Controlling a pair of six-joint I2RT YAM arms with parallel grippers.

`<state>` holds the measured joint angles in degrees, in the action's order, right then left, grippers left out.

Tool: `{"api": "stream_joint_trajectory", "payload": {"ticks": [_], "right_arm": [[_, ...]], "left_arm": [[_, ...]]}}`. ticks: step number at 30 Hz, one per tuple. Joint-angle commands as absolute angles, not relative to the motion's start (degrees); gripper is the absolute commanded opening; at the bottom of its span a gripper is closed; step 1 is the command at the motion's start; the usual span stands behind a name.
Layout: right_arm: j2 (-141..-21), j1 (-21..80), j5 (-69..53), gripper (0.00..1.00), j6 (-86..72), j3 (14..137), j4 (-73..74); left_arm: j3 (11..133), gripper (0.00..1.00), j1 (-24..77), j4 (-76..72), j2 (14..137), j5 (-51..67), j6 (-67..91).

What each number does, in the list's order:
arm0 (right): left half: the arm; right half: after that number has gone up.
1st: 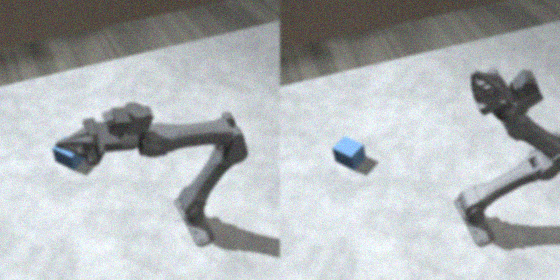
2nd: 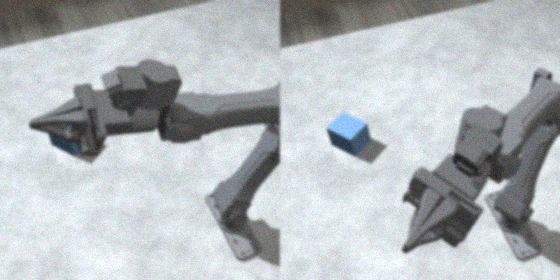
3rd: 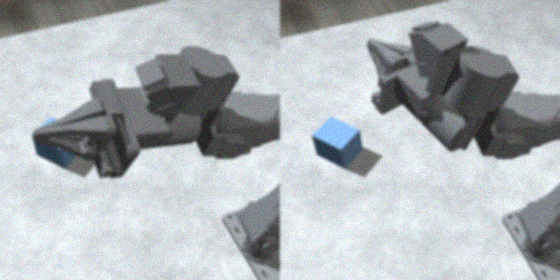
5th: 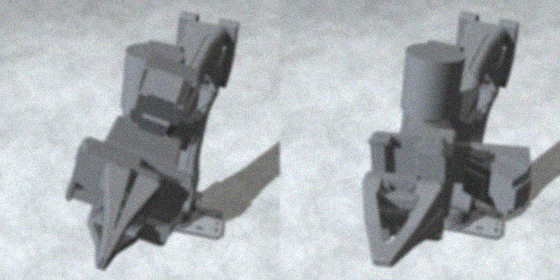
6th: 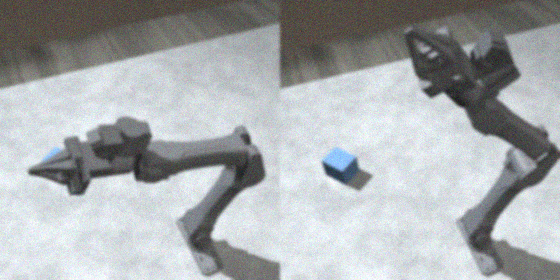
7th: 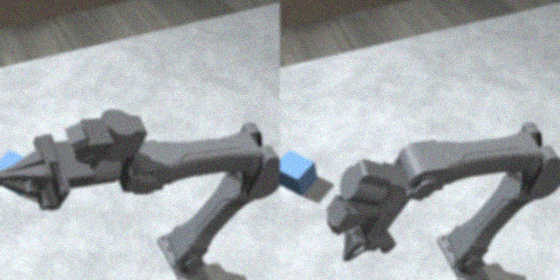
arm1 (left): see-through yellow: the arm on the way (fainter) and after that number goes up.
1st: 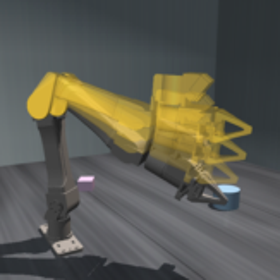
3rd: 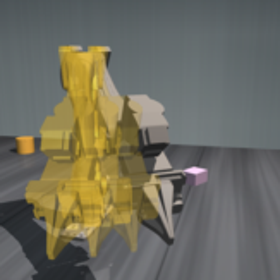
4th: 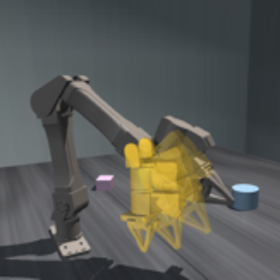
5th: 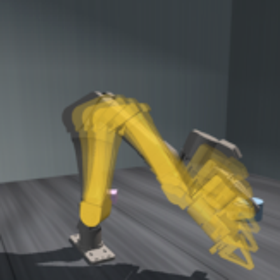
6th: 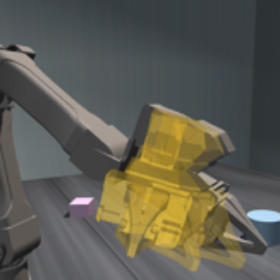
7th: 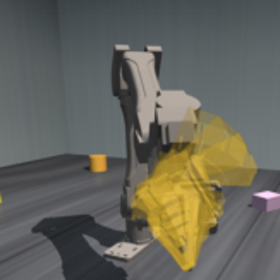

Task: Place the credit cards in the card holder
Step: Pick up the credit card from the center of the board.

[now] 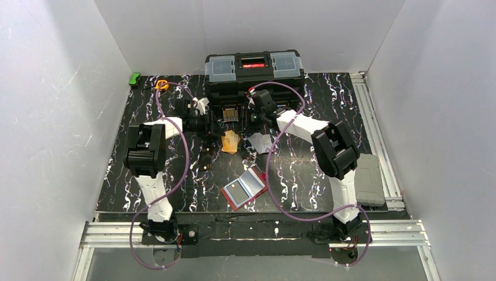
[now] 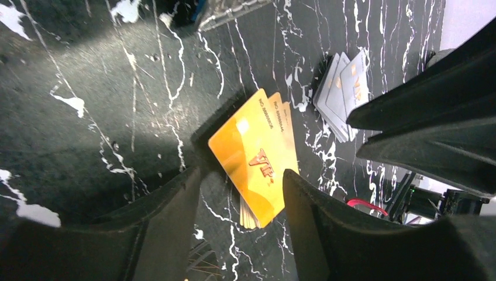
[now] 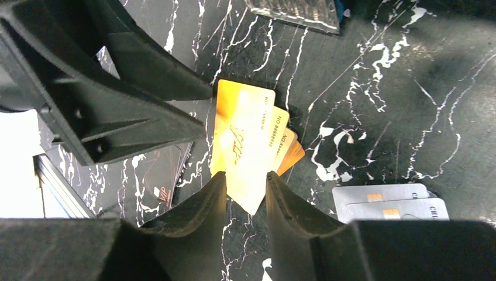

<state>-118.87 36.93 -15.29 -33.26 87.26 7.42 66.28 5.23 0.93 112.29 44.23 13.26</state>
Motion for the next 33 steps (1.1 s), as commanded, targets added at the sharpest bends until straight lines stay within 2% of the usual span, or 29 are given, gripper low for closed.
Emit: {"api": "stream_joint_trajectory", "payload": {"ticks": [1, 17, 33], "right_arm": [[-117.67, 37.44, -16.35, 0.37, -33.96, 87.25, 4.18], [-121.49, 38.48, -17.52, 0.32, -35.36, 89.47, 5.71], [-123.21, 40.25, -16.31, 0.26, -36.34, 89.39, 5.63]], "left_arm": [[68.14, 0.51, 4.46, 0.35, 113.50, 45.29, 13.80], [69.33, 0.42, 4.04, -2.41, 116.97, 47.14, 14.22], [68.55, 0.40, 3.69, -3.34, 116.64, 48.49, 14.33]]}}
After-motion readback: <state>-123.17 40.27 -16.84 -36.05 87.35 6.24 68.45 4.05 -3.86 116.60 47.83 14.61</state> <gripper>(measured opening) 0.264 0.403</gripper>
